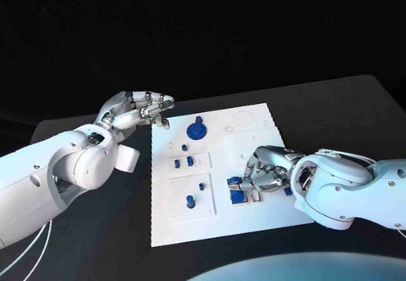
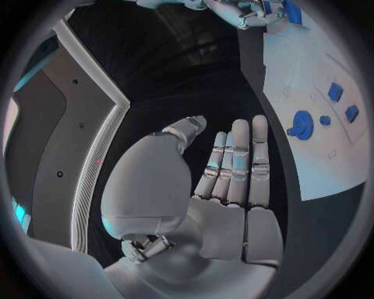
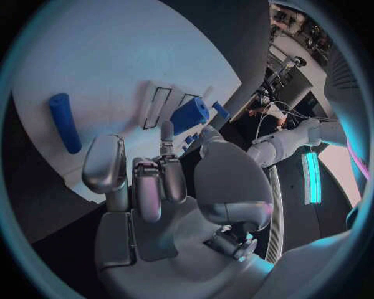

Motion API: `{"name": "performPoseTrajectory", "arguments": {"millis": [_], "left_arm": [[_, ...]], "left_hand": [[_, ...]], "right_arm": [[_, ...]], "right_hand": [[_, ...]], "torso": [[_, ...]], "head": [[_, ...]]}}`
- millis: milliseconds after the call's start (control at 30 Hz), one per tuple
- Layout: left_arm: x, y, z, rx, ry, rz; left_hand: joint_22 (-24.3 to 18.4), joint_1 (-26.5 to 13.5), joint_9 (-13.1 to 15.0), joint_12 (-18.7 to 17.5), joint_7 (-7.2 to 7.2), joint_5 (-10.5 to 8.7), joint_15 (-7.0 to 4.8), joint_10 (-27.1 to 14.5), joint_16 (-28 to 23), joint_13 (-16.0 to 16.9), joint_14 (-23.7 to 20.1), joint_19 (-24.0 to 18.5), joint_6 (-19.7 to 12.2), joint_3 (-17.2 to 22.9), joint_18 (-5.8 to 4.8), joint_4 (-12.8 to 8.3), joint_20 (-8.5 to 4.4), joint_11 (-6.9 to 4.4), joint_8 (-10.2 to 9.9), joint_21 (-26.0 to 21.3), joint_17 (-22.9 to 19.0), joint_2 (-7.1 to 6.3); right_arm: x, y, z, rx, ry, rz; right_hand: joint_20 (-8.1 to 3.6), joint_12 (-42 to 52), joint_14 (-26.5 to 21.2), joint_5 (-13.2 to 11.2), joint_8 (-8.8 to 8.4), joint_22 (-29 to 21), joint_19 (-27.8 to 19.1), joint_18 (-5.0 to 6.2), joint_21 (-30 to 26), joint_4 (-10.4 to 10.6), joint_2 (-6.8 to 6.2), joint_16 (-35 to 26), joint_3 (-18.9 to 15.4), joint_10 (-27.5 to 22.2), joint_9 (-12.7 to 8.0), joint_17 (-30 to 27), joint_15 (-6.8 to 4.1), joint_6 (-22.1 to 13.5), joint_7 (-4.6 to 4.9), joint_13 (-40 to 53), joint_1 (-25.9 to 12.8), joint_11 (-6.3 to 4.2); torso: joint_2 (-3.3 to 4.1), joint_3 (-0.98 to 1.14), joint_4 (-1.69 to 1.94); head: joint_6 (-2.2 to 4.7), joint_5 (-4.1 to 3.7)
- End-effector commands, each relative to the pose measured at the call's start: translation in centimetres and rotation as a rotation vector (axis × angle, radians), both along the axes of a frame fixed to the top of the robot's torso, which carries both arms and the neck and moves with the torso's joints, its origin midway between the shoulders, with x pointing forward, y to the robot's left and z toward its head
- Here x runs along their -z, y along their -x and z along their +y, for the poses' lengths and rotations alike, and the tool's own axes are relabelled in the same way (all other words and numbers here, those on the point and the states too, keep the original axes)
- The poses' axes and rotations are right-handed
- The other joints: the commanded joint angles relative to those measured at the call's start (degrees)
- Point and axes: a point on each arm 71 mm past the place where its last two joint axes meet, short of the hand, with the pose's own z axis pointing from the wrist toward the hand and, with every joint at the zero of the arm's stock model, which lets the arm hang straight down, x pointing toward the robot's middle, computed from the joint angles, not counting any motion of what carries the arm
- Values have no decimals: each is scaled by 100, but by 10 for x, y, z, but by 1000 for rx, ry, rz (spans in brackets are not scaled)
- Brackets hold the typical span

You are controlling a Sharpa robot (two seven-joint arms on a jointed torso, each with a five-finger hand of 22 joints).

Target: Assemble the parts on the task board

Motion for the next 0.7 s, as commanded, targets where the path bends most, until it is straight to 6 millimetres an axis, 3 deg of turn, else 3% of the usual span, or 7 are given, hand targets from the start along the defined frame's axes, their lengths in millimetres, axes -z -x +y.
{"name": "performPoseTrajectory", "arguments": {"millis": [33, 133, 167, 267, 333, 500, 700], "left_arm": [[-1, 1, -2, 18, 2, -3], [-1, 1, -2, 18, 2, -3], [-1, 1, -2, 17, 1, -3], [-1, 1, -1, 16, 1, -3], [-1, 1, -1, 16, 0, -3], [0, 0, -1, 16, 0, -2], [0, 0, 0, 13, -2, -1]], "left_hand": [[-6, -21, -10, 39, -3, 33, -16, -49, 34, -8, -33, 25, -46, -7, 47, 23, 27, 1, 33, -24, -9, 18], [-7, -7, -11, 45, -2, 32, -16, -59, 37, -9, -37, 32, -47, -10, 47, 19, 27, 1, 36, -28, -10, 16], [-7, -7, -11, 45, -2, 32, -16, -59, 37, -9, -37, 32, -47, -10, 47, 19, 27, 1, 36, -28, -10, 16], [-7, -7, -11, 45, -2, 32, -16, -59, 37, -9, -37, 32, -47, -10, 47, 19, 27, 1, 36, -28, -10, 16], [-7, -7, -11, 45, -2, 32, -16, -59, 37, -9, -37, 32, -47, -10, 47, 19, 27, 1, 36, -28, -10, 16], [-7, -3, -12, 47, -2, 31, -15, -63, 38, -10, -38, 34, -46, -11, 47, 19, 27, 2, 38, -29, -11, 18], [-7, -2, -12, 49, -2, 31, -15, -65, 39, -10, -38, 36, -44, -11, 47, 20, 27, 2, 40, -30, -11, 21]], "right_arm": [[-3, 2, 1, -26, -7, -32], [-6, 6, 1, -47, -18, -34], [-7, 8, 1, -56, -19, -34], [-10, 12, 2, -85, -17, -38], [-11, 14, 1, -96, -16, -40], [-12, 16, 0, -104, -15, -45], [-12, 15, -1, -103, -7, -47]], "right_hand": [[-16, 2, 597, 98, -32, 396, -12, -29, 4, -11, 90, 8, -5, 55, 18, 1463, -13, -46, -12, 589, 149, -37], [-26, 19, 600, 144, -57, 414, 1, -33, 14, -30, 46, 14, 31, 74, 36, 1481, -24, -55, -25, 624, 696, -49], [-27, 15, 600, 124, -61, 414, 0, -32, 7, -27, 22, 14, 23, 72, 38, 1481, -24, -55, -24, 622, 756, -50], [-29, 33, 602, 415, -85, 430, 9, -38, 26, -20, -30, 17, -7, 87, 38, 1489, -26, -45, -28, 651, 944, -51], [-30, 36, 603, 425, -87, 437, 14, -41, 41, -22, -48, 18, -16, 90, 39, 1495, -26, -41, -29, 656, 966, -52], [-31, 44, 606, 15, -96, 458, 29, -46, 62, -5, -59, 23, -162, 104, 51, 1510, -28, 9, -30, 678, 915, -53], [-32, 50, 606, -49, -97, 467, 35, -50, 77, -3, -40, 23, -189, 110, 55, 1510, -28, 18, -31, 686, 888, -53]], "torso": [[2, 5, 1], [5, 8, 2], [4, 7, 1], [2, 7, -6], [0, 6, -7], [1, 8, 2], [-3, 2, 5]], "head": [[1, -3], [1, 10], [1, 14], [1, 18], [1, 20], [1, 8], [1, 4]]}}
